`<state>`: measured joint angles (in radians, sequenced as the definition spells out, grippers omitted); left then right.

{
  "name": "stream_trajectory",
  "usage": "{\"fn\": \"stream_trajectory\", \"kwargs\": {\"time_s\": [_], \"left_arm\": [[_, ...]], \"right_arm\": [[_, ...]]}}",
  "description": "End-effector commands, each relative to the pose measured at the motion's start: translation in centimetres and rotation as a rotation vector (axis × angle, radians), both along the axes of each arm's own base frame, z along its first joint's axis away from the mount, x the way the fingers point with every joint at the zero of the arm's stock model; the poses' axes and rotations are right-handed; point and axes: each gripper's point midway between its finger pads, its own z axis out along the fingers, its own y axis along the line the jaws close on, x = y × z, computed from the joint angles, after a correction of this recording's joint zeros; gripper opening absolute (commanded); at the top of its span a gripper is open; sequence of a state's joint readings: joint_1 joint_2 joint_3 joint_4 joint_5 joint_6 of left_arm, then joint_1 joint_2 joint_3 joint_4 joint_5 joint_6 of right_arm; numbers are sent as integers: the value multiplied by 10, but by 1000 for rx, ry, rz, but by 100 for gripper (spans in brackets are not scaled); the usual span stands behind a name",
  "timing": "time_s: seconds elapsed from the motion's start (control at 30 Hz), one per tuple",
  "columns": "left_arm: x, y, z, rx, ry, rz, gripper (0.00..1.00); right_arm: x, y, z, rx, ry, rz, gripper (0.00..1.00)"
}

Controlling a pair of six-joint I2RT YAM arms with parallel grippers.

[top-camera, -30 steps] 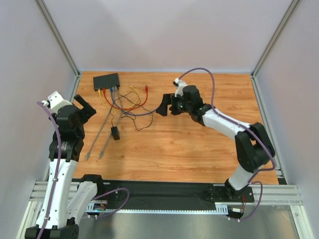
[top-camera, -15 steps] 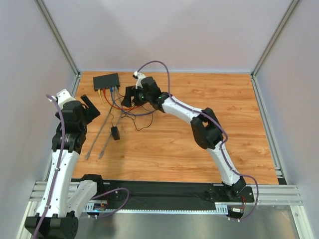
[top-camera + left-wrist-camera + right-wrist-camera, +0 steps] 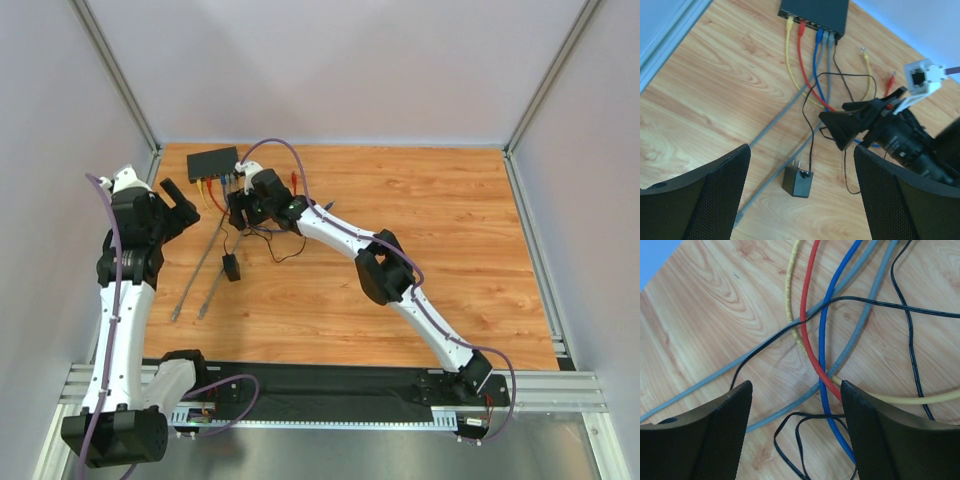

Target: Pull the plug from the switch port

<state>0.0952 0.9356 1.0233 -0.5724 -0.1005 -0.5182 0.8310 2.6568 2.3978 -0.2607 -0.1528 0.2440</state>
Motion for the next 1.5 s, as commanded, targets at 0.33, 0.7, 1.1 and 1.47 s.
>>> {"fn": "stream_trajectory", "kwargs": {"time_s": [0.33, 0.7, 1.1, 1.47], "left_arm": [[-12, -41, 60, -120, -171, -189, 92], [-28, -57, 91, -193, -261, -240, 92], [-34, -70, 95, -266, -284, -276, 91], [-33, -57, 70, -279, -211, -176, 90]], "right_arm": [[3, -11, -14, -99, 20, -41, 64], [0, -15, -25, -88, 111, -42, 56], [-10, -16, -55, -89, 211, -39, 67], [-11, -42, -69, -207, 186, -126, 31]]}}
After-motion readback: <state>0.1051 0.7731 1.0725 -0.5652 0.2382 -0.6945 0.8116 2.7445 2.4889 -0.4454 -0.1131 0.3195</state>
